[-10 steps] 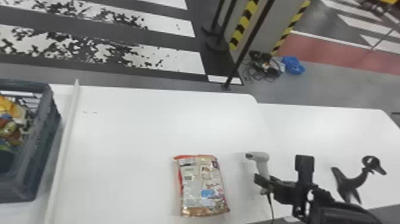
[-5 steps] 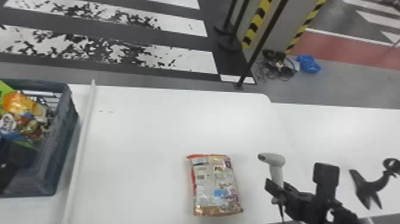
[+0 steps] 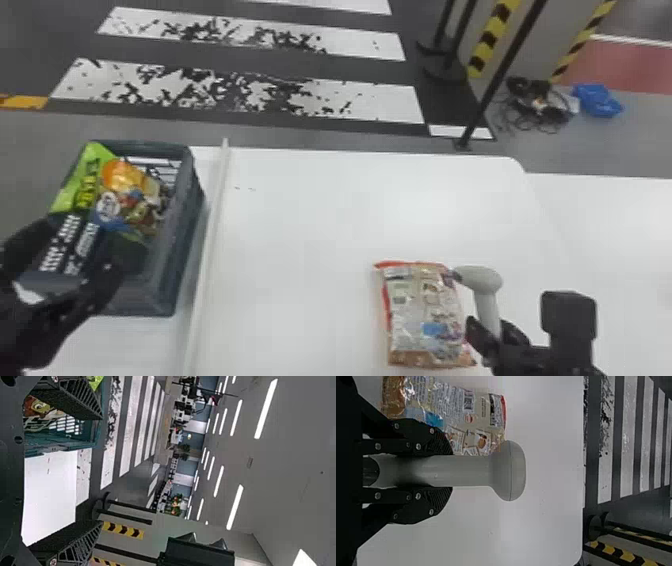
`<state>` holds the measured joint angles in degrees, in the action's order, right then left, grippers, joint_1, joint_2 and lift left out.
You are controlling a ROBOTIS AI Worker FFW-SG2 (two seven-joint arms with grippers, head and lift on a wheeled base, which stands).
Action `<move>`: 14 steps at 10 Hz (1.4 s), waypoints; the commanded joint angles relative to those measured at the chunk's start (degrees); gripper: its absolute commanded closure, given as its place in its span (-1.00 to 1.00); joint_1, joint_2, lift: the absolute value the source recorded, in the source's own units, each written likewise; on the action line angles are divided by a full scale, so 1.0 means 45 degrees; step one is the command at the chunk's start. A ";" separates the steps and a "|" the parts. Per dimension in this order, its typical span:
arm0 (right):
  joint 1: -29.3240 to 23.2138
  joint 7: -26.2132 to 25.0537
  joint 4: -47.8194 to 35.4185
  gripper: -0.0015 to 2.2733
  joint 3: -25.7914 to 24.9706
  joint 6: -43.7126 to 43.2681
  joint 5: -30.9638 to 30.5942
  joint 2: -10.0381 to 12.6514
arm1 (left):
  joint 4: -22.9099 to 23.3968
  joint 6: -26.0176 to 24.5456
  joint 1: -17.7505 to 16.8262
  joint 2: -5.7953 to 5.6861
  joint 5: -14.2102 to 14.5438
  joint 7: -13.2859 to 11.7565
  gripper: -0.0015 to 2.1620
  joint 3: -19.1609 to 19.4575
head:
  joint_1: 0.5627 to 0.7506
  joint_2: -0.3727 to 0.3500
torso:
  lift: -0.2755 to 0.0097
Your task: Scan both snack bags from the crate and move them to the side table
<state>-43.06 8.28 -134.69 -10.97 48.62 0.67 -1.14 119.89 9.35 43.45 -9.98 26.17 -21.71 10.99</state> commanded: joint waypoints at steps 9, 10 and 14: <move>-0.1017 -0.1489 0.0420 0.98 0.3102 -0.1203 -0.1751 -0.0059 | -0.0315 0.0196 -0.0065 -0.0047 0.0375 -0.0176 -0.94 0.0078 | 0.41 0.31 | 0.73; -0.0939 -0.1509 0.0595 0.98 0.3141 -0.1203 -0.1770 -0.0059 | -0.0276 0.0196 -0.0065 -0.0047 0.0375 -0.0196 -0.94 0.0137 | 0.41 0.31 | 0.73; -0.0802 -0.1665 0.0732 0.98 0.3629 -0.0930 -0.2200 -0.0079 | -0.0237 0.0196 0.0032 -0.0086 0.0492 -0.0293 -0.94 0.0234 | 0.41 0.36 | 0.73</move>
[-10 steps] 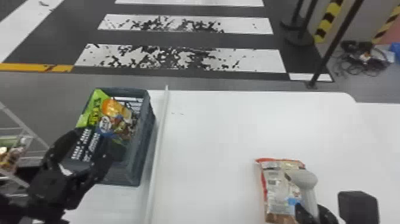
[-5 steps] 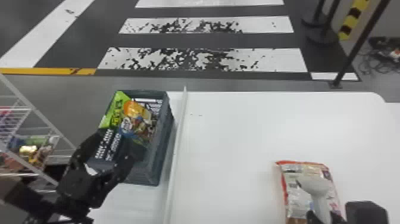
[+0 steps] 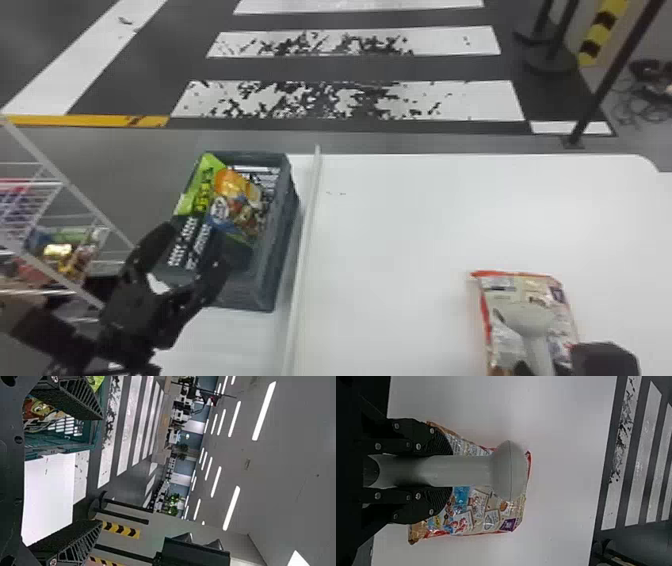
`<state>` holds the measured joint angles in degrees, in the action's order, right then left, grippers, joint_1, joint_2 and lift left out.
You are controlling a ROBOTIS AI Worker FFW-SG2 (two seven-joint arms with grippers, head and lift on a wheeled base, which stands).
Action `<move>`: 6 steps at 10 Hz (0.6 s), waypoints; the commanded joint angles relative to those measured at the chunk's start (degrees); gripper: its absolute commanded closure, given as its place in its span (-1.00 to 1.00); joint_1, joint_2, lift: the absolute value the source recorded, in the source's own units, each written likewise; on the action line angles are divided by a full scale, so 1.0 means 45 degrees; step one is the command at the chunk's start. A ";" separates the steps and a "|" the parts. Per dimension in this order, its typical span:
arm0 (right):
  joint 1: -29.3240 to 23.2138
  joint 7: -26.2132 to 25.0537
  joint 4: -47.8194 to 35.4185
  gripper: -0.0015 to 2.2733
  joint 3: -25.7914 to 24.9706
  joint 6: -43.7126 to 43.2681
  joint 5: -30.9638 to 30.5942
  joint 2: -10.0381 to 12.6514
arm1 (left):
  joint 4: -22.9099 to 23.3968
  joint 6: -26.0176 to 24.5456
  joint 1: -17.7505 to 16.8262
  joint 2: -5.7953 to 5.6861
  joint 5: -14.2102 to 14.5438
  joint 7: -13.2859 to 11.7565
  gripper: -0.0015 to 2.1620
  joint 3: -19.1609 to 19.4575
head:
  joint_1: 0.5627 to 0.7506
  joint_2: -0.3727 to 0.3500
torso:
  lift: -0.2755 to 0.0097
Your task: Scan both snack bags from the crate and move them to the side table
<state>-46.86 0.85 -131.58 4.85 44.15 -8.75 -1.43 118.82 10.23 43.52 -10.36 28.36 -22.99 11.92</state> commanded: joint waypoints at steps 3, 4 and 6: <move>0.0511 -0.0053 0.0529 0.98 0.0289 0.0376 -0.0185 -0.0014 | 0.0003 0.0000 0.0074 -0.0003 0.0066 -0.0046 -0.94 0.0124 | 0.41 0.43 | 0.73; 0.0609 -0.0092 0.0704 0.98 0.0289 0.0337 -0.0166 -0.0014 | 0.0003 0.0000 0.0074 -0.0003 0.0066 -0.0066 -0.94 0.0124 | 0.41 0.44 | 0.73; 0.0902 -0.0150 0.0939 0.98 0.0289 0.0376 -0.0166 -0.0014 | 0.0003 0.0000 0.0113 -0.0003 0.0066 -0.0105 -0.94 0.0183 | 0.41 0.44 | 0.73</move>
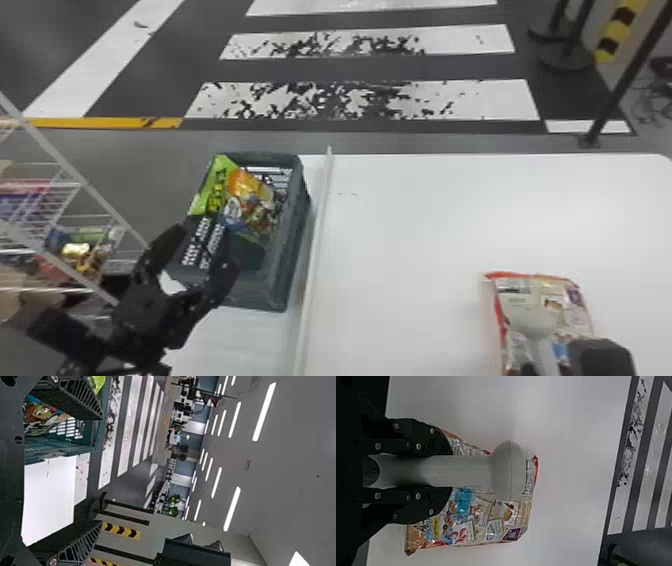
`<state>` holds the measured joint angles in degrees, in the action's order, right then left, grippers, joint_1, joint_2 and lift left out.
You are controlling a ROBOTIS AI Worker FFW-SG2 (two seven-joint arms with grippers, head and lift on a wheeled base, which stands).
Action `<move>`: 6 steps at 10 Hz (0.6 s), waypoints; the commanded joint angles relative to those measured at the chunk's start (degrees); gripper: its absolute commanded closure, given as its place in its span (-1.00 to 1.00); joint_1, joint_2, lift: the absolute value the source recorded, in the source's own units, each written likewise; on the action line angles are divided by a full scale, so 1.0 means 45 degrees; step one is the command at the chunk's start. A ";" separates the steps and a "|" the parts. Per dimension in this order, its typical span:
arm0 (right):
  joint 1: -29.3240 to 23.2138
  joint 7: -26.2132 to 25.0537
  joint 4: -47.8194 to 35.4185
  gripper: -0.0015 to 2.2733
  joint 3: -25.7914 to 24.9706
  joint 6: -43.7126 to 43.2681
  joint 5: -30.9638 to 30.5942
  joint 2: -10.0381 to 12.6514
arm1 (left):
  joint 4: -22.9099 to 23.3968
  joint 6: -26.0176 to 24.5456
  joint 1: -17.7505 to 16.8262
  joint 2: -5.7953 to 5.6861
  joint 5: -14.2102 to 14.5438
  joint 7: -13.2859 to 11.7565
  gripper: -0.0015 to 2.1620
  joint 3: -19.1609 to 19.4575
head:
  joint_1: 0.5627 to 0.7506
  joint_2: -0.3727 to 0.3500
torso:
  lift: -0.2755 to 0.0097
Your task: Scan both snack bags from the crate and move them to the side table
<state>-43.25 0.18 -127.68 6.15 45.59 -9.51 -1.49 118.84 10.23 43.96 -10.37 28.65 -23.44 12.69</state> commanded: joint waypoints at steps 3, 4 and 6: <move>0.0314 -0.0001 0.0384 0.98 0.0019 0.0095 0.0004 0.0000 | -0.0003 0.0117 0.0075 0.0000 0.0000 -0.0005 -0.94 0.0091 | 0.41 0.45 | 0.73; 0.0353 -0.0001 0.0462 0.98 0.0019 0.0056 0.0004 0.0000 | -0.0003 0.0117 0.0075 0.0000 0.0000 -0.0025 -0.94 0.0091 | 0.41 0.46 | 0.73; 0.0373 -0.0001 0.0521 0.98 0.0019 0.0056 0.0004 0.0000 | 0.0016 0.0117 0.0075 0.0000 0.0000 -0.0025 -0.94 0.0091 | 0.41 0.46 | 0.73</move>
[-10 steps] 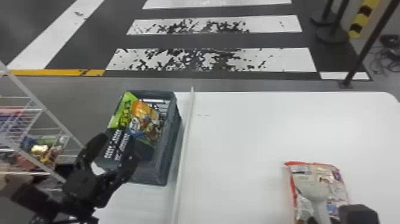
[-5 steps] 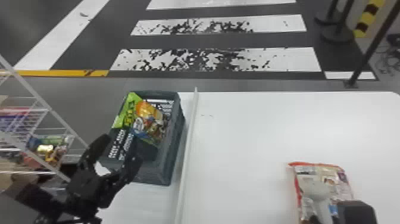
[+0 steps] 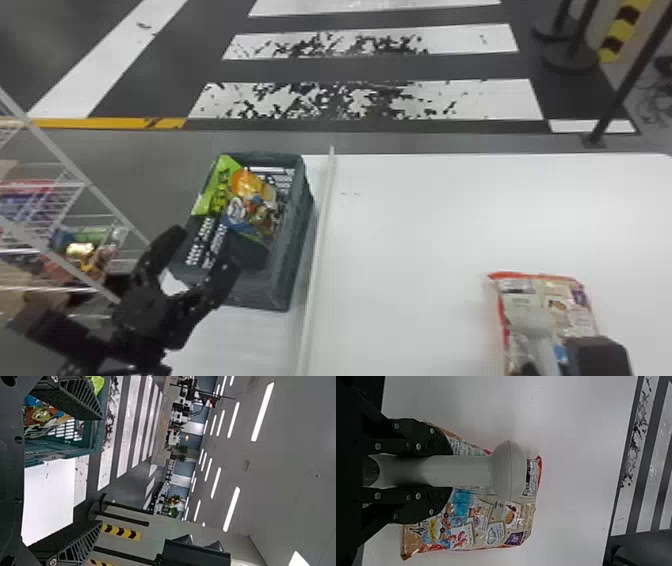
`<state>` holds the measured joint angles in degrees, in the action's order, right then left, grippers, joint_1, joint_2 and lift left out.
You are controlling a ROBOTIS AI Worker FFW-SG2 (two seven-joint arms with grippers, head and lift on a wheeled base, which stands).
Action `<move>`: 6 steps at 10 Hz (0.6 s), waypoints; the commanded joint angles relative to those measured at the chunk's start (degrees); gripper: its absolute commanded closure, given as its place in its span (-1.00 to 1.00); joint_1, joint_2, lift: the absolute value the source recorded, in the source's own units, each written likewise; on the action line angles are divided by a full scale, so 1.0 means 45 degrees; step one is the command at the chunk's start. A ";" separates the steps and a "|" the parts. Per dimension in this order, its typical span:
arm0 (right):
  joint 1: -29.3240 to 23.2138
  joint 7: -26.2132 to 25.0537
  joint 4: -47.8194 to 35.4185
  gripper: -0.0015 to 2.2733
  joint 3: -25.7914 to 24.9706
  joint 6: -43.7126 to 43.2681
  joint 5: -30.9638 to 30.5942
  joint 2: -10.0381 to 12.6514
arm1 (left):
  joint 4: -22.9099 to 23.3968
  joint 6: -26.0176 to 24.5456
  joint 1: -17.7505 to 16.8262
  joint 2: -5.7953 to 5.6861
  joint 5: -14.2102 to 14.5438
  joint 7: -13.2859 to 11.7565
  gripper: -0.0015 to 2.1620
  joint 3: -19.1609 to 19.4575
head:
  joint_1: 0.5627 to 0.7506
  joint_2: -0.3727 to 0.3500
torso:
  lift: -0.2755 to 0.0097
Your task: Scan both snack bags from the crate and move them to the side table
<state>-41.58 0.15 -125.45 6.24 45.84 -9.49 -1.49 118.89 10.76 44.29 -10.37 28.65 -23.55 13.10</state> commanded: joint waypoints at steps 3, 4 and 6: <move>0.0022 -0.0015 0.0085 0.98 0.0000 -0.0079 -0.0001 0.0000 | 0.0024 0.0235 0.0059 0.0019 0.0000 -0.0020 -0.94 0.0039 | 0.41 0.46 | 0.73; -0.0017 -0.0015 0.0046 0.98 0.0000 -0.0352 0.0019 0.0000 | 0.0024 0.0235 0.0079 0.0019 0.0000 0.0000 -0.94 0.0039 | 0.41 0.46 | 0.73; -0.0330 -0.0034 -0.0481 0.98 -0.0371 -0.0977 0.0155 0.0000 | 0.0044 0.0274 0.0098 0.0058 0.0000 -0.0020 -0.94 0.0039 | 0.41 0.47 | 0.73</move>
<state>-42.68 0.03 -126.89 5.18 42.11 -9.03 -1.49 119.07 11.97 44.70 -10.18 28.65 -23.62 13.27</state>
